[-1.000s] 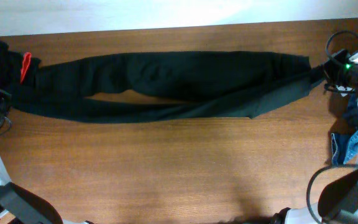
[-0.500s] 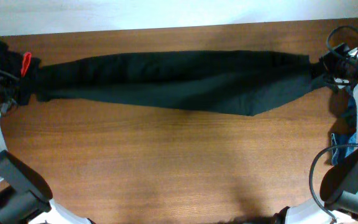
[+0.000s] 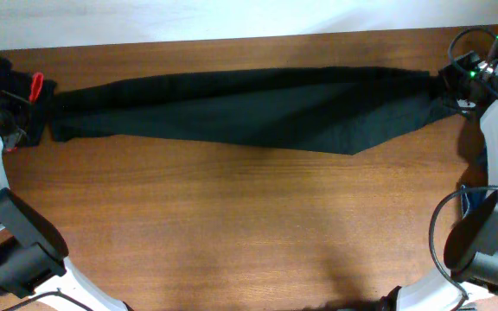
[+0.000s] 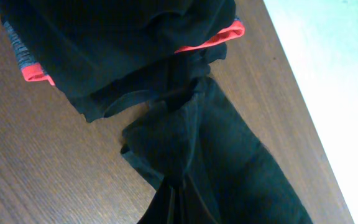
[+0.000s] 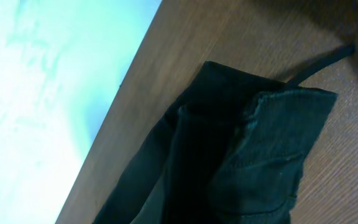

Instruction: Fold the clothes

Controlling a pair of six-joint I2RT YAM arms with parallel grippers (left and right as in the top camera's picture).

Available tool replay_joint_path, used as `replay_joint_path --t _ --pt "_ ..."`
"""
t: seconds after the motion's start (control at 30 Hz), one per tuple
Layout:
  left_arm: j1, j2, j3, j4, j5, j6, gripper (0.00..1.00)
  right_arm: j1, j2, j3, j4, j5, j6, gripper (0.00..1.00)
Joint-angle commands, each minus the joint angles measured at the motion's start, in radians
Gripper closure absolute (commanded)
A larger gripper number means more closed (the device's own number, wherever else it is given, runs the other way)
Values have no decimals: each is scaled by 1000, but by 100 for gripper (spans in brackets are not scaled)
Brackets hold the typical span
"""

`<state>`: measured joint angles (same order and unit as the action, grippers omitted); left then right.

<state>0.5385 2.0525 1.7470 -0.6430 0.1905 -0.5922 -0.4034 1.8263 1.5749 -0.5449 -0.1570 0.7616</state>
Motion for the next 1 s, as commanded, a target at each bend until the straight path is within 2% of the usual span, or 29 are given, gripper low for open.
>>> replay_joint_path --t 0.0,0.63,0.97 --pt "-1 2 23 11 -95 -6 99 -7 29 37 34 83 27 96" --pt "-26 134 24 83 -124 -6 99 19 140 37 163 121 41 96" --pt "-31 141 34 109 -138 -6 99 25 179 37 235 118 41 96"
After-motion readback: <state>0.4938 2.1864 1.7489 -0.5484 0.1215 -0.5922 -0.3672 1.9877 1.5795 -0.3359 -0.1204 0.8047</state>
